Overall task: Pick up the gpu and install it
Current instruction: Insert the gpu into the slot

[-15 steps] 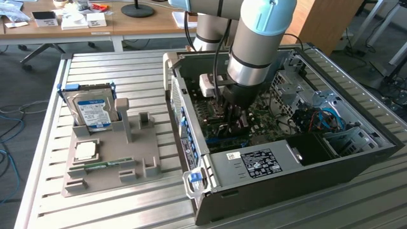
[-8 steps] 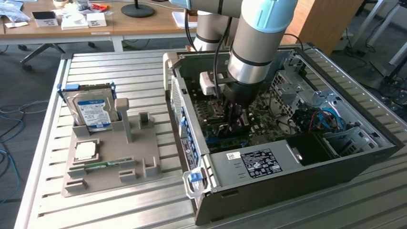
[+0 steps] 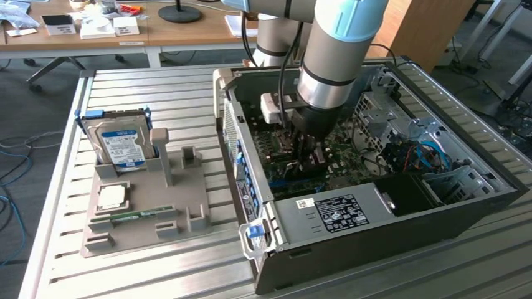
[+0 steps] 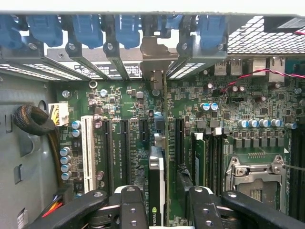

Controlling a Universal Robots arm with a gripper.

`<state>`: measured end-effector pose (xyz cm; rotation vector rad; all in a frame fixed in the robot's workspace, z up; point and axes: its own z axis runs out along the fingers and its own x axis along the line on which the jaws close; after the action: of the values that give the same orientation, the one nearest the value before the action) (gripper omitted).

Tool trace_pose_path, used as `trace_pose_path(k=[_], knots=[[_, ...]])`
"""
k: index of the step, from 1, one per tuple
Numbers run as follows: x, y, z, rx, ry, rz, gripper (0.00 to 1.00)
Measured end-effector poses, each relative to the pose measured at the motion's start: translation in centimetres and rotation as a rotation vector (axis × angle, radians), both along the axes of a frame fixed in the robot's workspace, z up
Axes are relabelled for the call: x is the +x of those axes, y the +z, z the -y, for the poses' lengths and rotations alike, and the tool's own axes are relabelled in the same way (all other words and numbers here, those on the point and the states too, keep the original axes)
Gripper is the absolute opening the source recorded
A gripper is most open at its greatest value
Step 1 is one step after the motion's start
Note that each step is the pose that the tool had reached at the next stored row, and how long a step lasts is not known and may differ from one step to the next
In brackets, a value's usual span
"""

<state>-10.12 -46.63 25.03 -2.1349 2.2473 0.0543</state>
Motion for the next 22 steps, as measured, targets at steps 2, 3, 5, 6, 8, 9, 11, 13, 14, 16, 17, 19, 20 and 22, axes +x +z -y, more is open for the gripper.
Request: trace_pose_path(k=[2,3,5,6,8,9,11,13,14,16,17,19,20,22], knots=[[0.0,0.0,-0.01,-0.0001,0.0,0.0,0.4],[0.0,0.0,-0.01,-0.0001,0.0,0.0,0.4],[0.0,0.0,-0.01,0.0,0.0,0.0,0.4],[0.0,0.0,-0.01,-0.0001,0.0,0.0,0.4],[0.0,0.0,-0.01,-0.0001,0.0,0.0,0.4],[0.0,0.0,-0.01,0.0,0.0,0.0,0.4],[0.0,0.0,-0.01,0.0,0.0,0.0,0.4],[0.0,0.0,-0.01,0.0,0.0,0.0,0.39],[0.0,0.0,-0.01,-0.0001,0.0,0.0,0.33],[0.0,0.01,-0.01,-0.0005,0.0,-0.0001,0.33],[0.0,0.01,-0.01,-0.0003,0.0,-0.0001,0.27],[0.0,0.01,-0.01,-0.0002,0.0,0.0,0.27],[0.0,0.01,-0.01,-0.0002,0.0,-0.0001,0.27],[0.0,0.0,-0.01,-0.0001,0.0,0.0,0.27]])
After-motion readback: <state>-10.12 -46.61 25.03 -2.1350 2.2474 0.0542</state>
